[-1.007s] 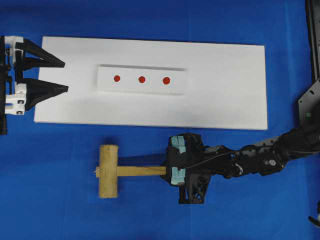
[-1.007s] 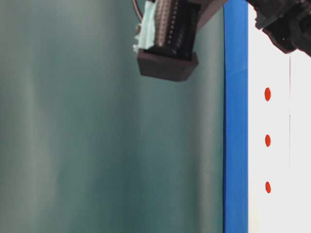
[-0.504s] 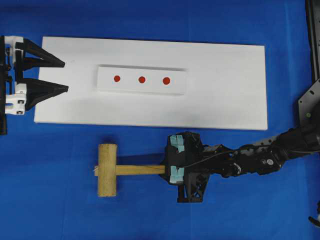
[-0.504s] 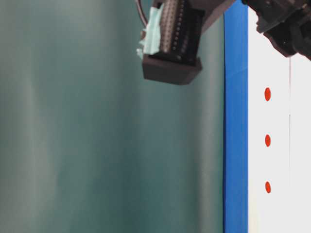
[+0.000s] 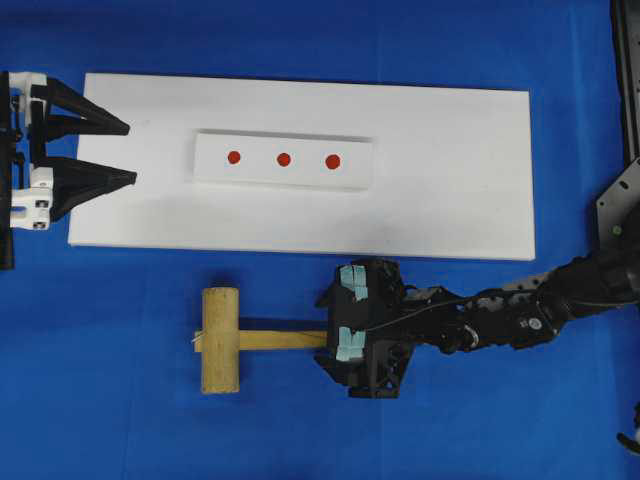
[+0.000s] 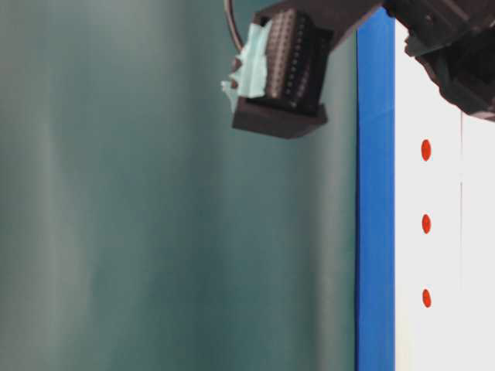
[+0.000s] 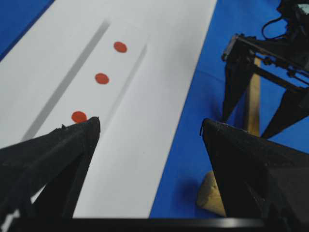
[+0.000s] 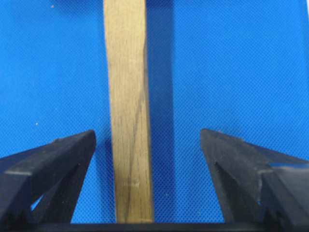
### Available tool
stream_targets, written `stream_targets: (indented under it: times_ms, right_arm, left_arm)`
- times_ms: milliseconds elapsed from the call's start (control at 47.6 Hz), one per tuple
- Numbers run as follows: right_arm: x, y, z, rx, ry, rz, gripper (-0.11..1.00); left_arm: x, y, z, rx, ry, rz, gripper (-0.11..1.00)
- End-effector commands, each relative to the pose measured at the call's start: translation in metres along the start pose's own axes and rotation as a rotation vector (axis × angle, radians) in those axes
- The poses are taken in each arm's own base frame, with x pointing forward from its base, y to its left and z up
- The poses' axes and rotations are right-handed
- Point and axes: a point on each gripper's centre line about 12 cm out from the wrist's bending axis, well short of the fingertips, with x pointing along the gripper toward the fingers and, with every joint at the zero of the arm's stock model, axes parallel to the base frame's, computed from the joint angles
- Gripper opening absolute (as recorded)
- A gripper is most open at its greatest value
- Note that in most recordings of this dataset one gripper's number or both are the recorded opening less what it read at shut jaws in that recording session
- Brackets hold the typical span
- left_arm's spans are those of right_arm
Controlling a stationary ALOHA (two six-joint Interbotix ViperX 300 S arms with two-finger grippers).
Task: Hit the mark with a hammer.
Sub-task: 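Open the right gripper to release the mallet handle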
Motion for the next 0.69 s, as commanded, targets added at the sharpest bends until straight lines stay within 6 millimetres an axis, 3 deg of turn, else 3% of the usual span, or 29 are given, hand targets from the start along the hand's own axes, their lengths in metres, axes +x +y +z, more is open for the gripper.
stream_targets:
  times_ms: [0, 147, 462, 672]
  right_arm:
    - [-0.006, 0.005, 0.016, 0.015, -0.043, 0.016, 0.84]
    - [-0.024, 0.009, 0.033, 0.015, -0.091, 0.045, 0.83]
    - [-0.093, 0.010, 0.073, -0.037, -0.251, 0.113, 0.82]
    - [-0.109, -0.010, 0.079, -0.023, -0.282, 0.090, 0.82]
  left_arm:
    - [0.000, 0.000, 0.004, -0.005, -0.010, 0.001, 0.83]
    - [0.000, 0.000, 0.004, -0.006, -0.010, 0.001, 0.83]
    - [0.000, -0.002, 0.005, 0.001, -0.014, -0.007, 0.83]
    - [-0.002, -0.004, 0.005, 0.012, -0.020, -0.016, 0.83]
